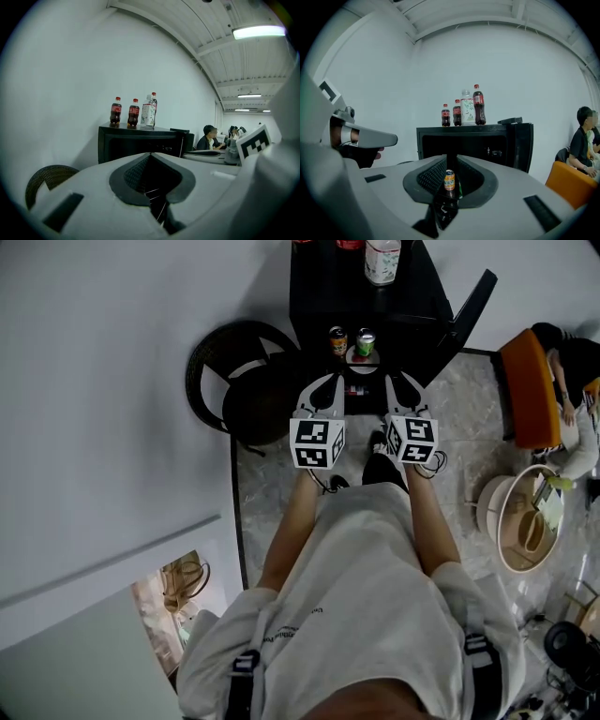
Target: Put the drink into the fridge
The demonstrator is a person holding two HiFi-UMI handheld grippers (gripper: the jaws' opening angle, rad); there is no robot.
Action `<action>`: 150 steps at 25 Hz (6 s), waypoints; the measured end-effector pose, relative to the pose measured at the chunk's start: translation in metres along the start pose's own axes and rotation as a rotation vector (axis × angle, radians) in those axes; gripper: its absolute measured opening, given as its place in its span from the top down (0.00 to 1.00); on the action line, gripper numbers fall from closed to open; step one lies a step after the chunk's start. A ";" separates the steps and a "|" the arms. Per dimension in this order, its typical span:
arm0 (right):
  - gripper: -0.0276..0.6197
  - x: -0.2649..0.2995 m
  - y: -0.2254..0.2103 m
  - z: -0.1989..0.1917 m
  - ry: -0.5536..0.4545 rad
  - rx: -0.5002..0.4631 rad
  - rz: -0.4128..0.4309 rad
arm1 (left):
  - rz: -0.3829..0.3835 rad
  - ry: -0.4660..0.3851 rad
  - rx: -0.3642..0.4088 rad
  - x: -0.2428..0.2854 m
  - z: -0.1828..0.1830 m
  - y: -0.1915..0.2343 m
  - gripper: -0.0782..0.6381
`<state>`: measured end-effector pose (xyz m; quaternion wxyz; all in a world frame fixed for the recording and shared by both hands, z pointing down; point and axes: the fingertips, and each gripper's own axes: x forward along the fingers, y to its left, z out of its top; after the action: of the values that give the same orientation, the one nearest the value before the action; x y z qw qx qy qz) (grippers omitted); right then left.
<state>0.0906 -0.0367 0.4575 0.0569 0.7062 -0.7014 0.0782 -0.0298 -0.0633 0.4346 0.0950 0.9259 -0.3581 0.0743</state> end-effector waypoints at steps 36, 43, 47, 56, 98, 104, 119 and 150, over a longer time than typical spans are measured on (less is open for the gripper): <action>0.95 0.014 -0.022 0.100 -0.069 -0.002 0.030 | 0.021 -0.064 0.000 0.017 0.064 -0.003 0.88; 0.95 0.041 -0.086 0.156 -0.105 -0.003 0.026 | 0.027 -0.063 0.039 0.055 0.091 -0.006 0.88; 0.95 0.075 -0.125 0.181 -0.096 -0.039 0.084 | 0.046 -0.048 0.068 0.103 0.114 -0.012 0.88; 0.78 0.168 -0.178 0.214 -0.040 -0.116 0.421 | 0.081 -0.064 0.082 0.210 0.169 -0.048 0.88; 0.55 0.230 -0.157 0.203 0.045 -0.173 0.563 | 0.188 -0.067 0.053 0.195 0.156 -0.019 0.88; 0.55 0.169 -0.162 0.228 -0.012 -0.095 0.348 | 0.015 -0.071 0.077 0.167 0.150 -0.025 0.88; 0.55 0.051 -0.089 0.165 -0.095 -0.059 0.160 | -0.110 -0.040 0.035 0.084 0.089 -0.011 0.88; 0.55 0.212 -0.102 -0.190 0.202 0.074 0.008 | -0.086 -0.028 0.147 0.119 -0.041 0.007 0.88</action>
<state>0.1877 -0.2083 0.6868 0.1011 0.6935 -0.6915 0.1750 0.0501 -0.1360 0.4992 0.0248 0.9458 -0.3130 0.0831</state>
